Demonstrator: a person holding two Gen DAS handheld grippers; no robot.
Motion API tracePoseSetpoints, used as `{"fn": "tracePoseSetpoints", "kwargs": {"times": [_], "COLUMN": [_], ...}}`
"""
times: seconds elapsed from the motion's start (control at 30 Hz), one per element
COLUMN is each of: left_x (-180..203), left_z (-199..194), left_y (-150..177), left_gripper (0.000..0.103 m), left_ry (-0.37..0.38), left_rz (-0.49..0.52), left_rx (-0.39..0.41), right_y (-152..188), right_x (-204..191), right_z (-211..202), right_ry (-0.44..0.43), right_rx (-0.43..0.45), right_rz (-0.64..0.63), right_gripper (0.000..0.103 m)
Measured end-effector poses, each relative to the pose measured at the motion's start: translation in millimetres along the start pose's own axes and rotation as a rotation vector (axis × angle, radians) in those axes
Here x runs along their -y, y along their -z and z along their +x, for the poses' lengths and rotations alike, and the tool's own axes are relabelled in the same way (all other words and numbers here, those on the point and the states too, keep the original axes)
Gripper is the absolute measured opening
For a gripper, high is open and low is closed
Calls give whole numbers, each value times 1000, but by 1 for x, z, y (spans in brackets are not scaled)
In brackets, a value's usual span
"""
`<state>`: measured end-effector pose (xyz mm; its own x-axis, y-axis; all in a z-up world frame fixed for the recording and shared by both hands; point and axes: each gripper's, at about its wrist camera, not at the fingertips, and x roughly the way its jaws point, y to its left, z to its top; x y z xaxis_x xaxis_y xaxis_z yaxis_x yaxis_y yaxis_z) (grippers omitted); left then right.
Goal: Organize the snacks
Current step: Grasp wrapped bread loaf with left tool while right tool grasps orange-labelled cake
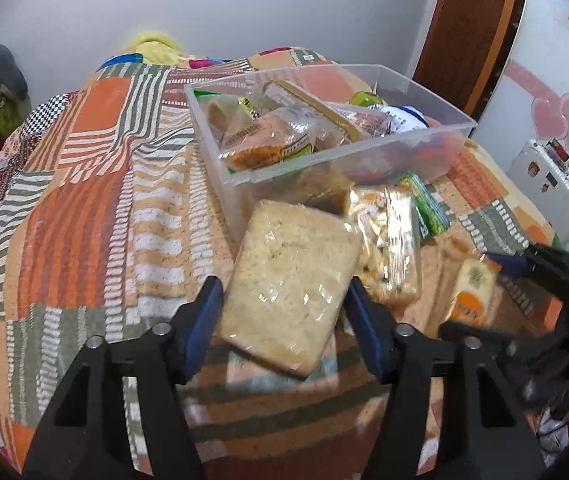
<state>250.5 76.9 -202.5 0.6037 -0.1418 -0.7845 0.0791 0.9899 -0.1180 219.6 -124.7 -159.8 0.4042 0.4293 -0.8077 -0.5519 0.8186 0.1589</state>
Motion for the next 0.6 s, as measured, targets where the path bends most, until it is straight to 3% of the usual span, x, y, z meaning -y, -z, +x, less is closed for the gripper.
{"fn": "tracePoseSetpoints", "kwargs": {"times": [0.37,0.6], "left_x": [2,13], "left_z": [-31,-46], "left_y": [30,48], "left_gripper": [54,56], "left_ry": [8,16], "left_rz": [-43,3], "left_rx": [-57,-72], "right_y": [18,20], "right_x": [37,30], "right_z": [-35,-52], "right_ry": [92,-9], "right_rx": [39,72], "right_rz": [48,67], "right_gripper": [82,82]}}
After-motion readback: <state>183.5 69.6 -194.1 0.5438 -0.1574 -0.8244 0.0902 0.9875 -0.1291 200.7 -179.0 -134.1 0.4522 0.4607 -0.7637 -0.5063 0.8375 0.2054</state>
